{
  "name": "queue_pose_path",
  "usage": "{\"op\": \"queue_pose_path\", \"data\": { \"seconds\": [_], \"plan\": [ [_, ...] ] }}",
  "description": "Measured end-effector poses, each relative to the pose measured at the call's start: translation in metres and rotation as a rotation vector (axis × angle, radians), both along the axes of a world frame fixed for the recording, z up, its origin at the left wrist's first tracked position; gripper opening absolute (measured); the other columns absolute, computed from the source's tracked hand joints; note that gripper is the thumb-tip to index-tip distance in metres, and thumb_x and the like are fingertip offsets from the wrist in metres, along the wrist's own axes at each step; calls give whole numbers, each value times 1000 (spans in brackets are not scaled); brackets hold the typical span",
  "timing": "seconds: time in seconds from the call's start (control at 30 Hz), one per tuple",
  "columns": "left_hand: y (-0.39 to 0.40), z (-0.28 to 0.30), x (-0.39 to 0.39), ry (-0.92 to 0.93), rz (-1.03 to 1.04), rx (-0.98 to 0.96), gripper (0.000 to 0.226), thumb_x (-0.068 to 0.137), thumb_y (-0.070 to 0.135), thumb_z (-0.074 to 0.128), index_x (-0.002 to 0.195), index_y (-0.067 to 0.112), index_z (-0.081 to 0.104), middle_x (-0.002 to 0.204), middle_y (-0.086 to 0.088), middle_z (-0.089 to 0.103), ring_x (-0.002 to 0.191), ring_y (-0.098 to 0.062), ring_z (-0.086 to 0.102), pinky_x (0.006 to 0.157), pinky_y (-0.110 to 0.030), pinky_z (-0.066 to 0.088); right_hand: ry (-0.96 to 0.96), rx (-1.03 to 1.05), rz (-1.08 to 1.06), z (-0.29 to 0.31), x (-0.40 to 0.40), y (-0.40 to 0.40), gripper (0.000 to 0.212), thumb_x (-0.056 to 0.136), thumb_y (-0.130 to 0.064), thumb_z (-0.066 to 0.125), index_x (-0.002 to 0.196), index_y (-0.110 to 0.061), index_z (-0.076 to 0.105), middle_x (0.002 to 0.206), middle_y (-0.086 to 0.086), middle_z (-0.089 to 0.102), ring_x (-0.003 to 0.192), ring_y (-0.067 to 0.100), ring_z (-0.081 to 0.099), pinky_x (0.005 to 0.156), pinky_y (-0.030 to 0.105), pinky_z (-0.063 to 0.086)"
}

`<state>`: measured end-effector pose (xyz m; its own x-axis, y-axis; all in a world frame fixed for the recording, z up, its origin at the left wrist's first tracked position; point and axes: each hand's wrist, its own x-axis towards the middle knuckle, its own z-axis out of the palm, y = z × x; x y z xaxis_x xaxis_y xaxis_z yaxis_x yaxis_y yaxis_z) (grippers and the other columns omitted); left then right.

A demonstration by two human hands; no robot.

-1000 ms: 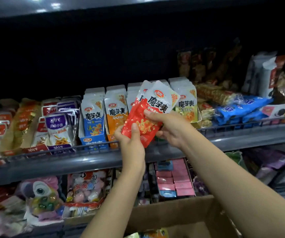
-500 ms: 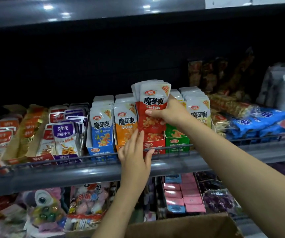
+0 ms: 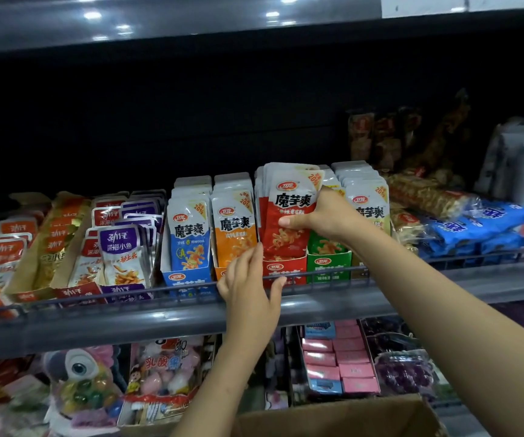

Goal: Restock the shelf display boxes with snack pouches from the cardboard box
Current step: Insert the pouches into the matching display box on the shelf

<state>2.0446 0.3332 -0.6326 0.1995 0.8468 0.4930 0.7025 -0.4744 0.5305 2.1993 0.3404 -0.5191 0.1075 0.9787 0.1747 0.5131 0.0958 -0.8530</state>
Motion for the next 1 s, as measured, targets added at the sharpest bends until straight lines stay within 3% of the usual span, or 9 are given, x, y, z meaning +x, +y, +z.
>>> {"op": "queue_pose_path", "data": {
  "seconds": [0.1,0.23,0.37,0.5,0.6,0.7,0.83,0.93,1.0],
  "plan": [
    [2,3,-4,-26,12,41,55,93,39,53,143,24,35,145,7,39,135,-10,25,102,-23,10,-102,-52,-18,-6,-2,7,38,70,-29,81,99,-17,60,88,-6,65,88,15,63,75,27,48],
    [-1,6,-2,-50,16,7,69,93,43,50,151,23,16,152,8,28,140,-10,18,110,-27,7,-314,-18,-115,-26,-5,12,69,58,-44,85,112,-16,54,103,0,64,94,21,63,81,38,54],
    [2,6,1,23,-12,59,76,94,48,45,152,24,0,157,11,19,142,-5,11,101,-22,4,-156,205,-176,-27,-3,8,64,69,-32,82,122,-18,49,111,-2,58,100,15,58,81,30,52],
    [5,4,3,145,50,98,81,94,51,42,152,20,-6,155,10,25,142,-8,12,105,-33,7,-405,367,-189,-30,-4,8,68,76,-36,76,136,-26,45,132,0,48,123,21,41,99,35,40],
    [7,3,4,200,80,110,83,94,51,41,151,19,-10,154,9,26,142,-10,14,108,-36,3,-559,358,-240,-30,-6,9,64,81,-41,69,137,-26,45,134,1,50,125,23,34,98,34,33],
    [6,0,3,163,34,127,89,93,46,48,147,24,-20,155,4,26,142,-13,19,109,-34,-3,-585,387,-241,-34,-6,6,68,81,-43,68,141,-27,40,135,2,49,126,25,33,99,34,31],
    [1,-10,-2,206,19,214,74,93,48,33,149,21,-5,158,0,6,144,-13,12,111,-35,-7,-472,454,-234,-48,-6,-13,74,83,-39,67,146,-24,32,134,3,47,126,22,35,100,25,28],
    [-13,-18,-8,214,-23,211,68,94,49,25,150,22,-1,159,0,-5,144,-9,-6,115,-37,-8,-459,514,-258,-69,-8,-41,66,86,-35,65,143,-19,37,133,3,50,123,19,38,102,26,28],
    [-32,-25,-12,171,-64,202,64,95,45,28,151,19,14,159,0,-3,144,-7,-8,116,-36,-4,-456,503,-262,-89,-8,-66,58,88,-32,65,140,-18,43,132,3,51,121,18,39,101,25,28]
  ]
}}
